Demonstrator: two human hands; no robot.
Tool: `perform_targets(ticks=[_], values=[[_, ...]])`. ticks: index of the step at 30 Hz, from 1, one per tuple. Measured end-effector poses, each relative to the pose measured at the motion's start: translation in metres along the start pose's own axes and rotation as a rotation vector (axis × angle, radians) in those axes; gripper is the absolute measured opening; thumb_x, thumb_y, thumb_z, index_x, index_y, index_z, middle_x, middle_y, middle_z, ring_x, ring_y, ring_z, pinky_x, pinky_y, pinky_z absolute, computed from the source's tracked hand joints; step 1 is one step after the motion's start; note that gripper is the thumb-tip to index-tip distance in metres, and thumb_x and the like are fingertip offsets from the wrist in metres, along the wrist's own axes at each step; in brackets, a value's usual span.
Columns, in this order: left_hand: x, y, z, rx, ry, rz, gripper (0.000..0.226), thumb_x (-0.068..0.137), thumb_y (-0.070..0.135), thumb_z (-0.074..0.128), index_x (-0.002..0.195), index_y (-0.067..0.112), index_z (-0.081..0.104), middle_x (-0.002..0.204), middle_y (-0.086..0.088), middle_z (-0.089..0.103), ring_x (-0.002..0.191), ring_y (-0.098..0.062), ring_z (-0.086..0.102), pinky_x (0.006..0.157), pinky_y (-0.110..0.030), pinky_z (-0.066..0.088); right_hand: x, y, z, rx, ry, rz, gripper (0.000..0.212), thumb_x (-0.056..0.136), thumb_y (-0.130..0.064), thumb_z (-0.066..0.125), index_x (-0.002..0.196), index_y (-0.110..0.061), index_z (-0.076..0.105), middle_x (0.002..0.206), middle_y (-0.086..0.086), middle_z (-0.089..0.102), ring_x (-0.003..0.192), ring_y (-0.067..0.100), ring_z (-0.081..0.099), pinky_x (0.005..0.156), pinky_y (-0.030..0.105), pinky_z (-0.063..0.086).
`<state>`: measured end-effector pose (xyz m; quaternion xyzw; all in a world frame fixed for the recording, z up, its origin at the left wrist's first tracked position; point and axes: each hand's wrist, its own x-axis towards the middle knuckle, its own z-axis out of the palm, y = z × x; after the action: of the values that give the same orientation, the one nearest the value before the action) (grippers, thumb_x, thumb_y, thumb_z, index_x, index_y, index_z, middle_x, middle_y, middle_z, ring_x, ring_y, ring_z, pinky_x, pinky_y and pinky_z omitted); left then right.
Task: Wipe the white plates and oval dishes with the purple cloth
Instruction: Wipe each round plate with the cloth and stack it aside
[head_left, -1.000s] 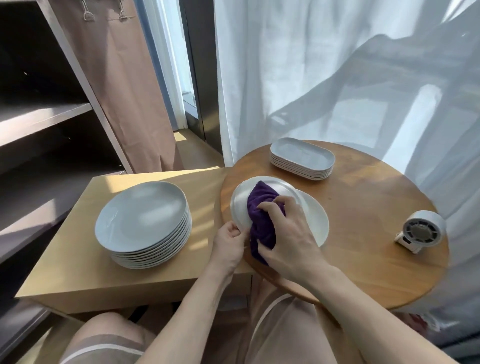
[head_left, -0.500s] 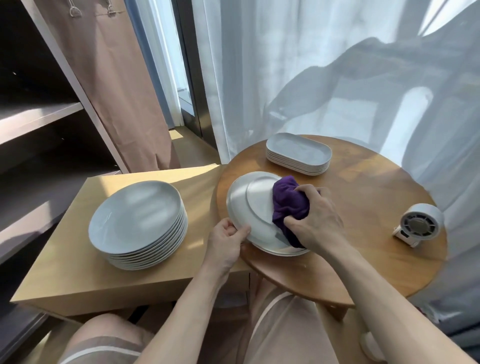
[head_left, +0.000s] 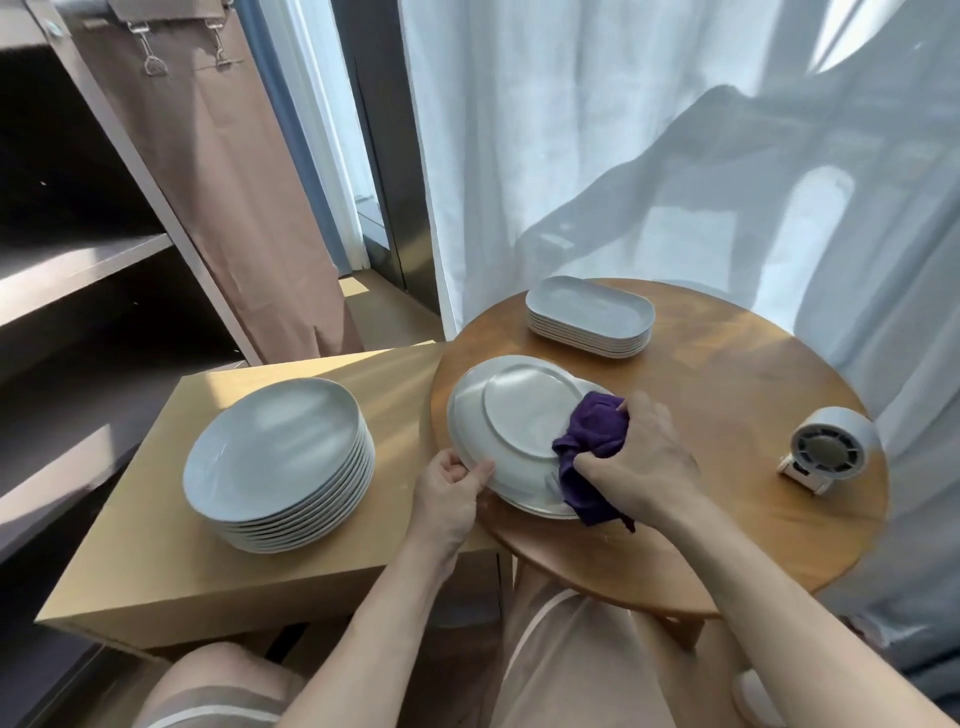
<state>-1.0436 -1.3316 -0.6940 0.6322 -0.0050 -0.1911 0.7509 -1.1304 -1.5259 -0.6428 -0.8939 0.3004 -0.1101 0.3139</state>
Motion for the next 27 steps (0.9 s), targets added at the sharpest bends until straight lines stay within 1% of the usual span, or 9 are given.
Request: perform_targets(ticks=[3,7,11,14,17,19,22,24,27], values=[[0.001,0.000,0.000,0.011,0.003,0.004,0.009,0.095,0.007,0.069,0.102,0.010,0.064,0.095,-0.010,0.078,0.077,-0.014,0.073,0.061,-0.021,0.054,-0.018,-0.013,0.002,-0.021,-0.029,-0.107,0.054,0.066,-0.050,0.071,0.105,-0.028,0.041,0.109,-0.004,0.045,0.093,0.024,0.052,0.077,0.033,0.041],[0.001,-0.001,-0.003,0.026,-0.016,0.004,0.013,0.096,0.009,0.068,0.109,0.006,0.064,0.100,-0.014,0.078,0.085,-0.025,0.074,0.068,-0.031,0.055,-0.031,-0.032,0.012,-0.080,-0.046,-0.345,0.053,0.067,-0.050,0.071,0.104,-0.028,0.041,0.105,-0.006,0.041,0.090,0.020,0.049,0.073,0.032,0.041],[0.000,-0.001,-0.004,-0.006,-0.047,0.019,0.015,0.096,0.012,0.069,0.108,0.005,0.064,0.095,-0.014,0.078,0.074,-0.019,0.073,0.057,-0.024,0.054,-0.026,-0.035,0.020,0.052,-0.060,-0.462,0.058,0.068,-0.039,0.073,0.122,-0.027,0.053,0.115,-0.007,0.043,0.104,0.018,0.050,0.087,0.028,0.045],[-0.001,-0.001,-0.004,-0.037,-0.069,0.025,0.020,0.094,0.018,0.073,0.108,0.006,0.065,0.093,-0.014,0.078,0.070,-0.018,0.073,0.055,-0.022,0.053,-0.020,-0.037,0.027,0.131,-0.041,-0.503,0.066,0.067,-0.040,0.067,0.131,-0.031,0.056,0.127,-0.008,0.044,0.116,0.018,0.048,0.101,0.030,0.043],[0.000,-0.002,-0.004,-0.026,-0.048,0.025,0.017,0.094,0.016,0.073,0.106,0.007,0.064,0.095,-0.013,0.078,0.074,-0.018,0.074,0.056,-0.021,0.053,-0.011,-0.034,0.032,0.149,0.010,-0.466,0.065,0.067,-0.046,0.060,0.131,-0.035,0.058,0.129,-0.010,0.045,0.119,0.018,0.047,0.103,0.031,0.041],[0.002,-0.003,-0.003,0.004,-0.036,0.030,0.010,0.095,0.009,0.070,0.102,0.009,0.063,0.091,-0.008,0.079,0.073,-0.014,0.074,0.057,-0.019,0.052,-0.003,-0.025,0.030,0.154,0.069,-0.357,0.064,0.066,-0.044,0.060,0.129,-0.037,0.058,0.126,-0.013,0.045,0.116,0.016,0.048,0.099,0.030,0.042],[0.000,-0.002,0.000,0.034,-0.029,0.026,0.009,0.095,0.005,0.068,0.097,0.010,0.060,0.083,-0.002,0.078,0.066,-0.009,0.070,0.053,-0.018,0.050,0.010,-0.010,0.022,0.128,0.134,-0.203,0.063,0.064,-0.041,0.060,0.128,-0.037,0.058,0.125,-0.007,0.046,0.116,0.021,0.048,0.098,0.034,0.045],[-0.002,-0.001,0.001,0.066,-0.011,0.025,0.011,0.095,0.007,0.069,0.094,0.010,0.059,0.083,-0.005,0.075,0.065,-0.013,0.067,0.053,-0.022,0.048,0.015,-0.002,0.017,0.135,0.155,-0.153,0.059,0.066,-0.038,0.063,0.125,-0.038,0.057,0.123,-0.005,0.046,0.116,0.023,0.047,0.099,0.036,0.045],[-0.003,0.003,0.002,0.080,0.017,0.017,0.011,0.095,0.008,0.070,0.095,0.009,0.059,0.084,-0.009,0.073,0.067,-0.018,0.062,0.055,-0.024,0.047,0.021,0.006,0.015,0.140,0.211,-0.087,0.055,0.071,-0.028,0.072,0.124,-0.035,0.057,0.119,-0.003,0.045,0.113,0.026,0.050,0.096,0.034,0.044]])
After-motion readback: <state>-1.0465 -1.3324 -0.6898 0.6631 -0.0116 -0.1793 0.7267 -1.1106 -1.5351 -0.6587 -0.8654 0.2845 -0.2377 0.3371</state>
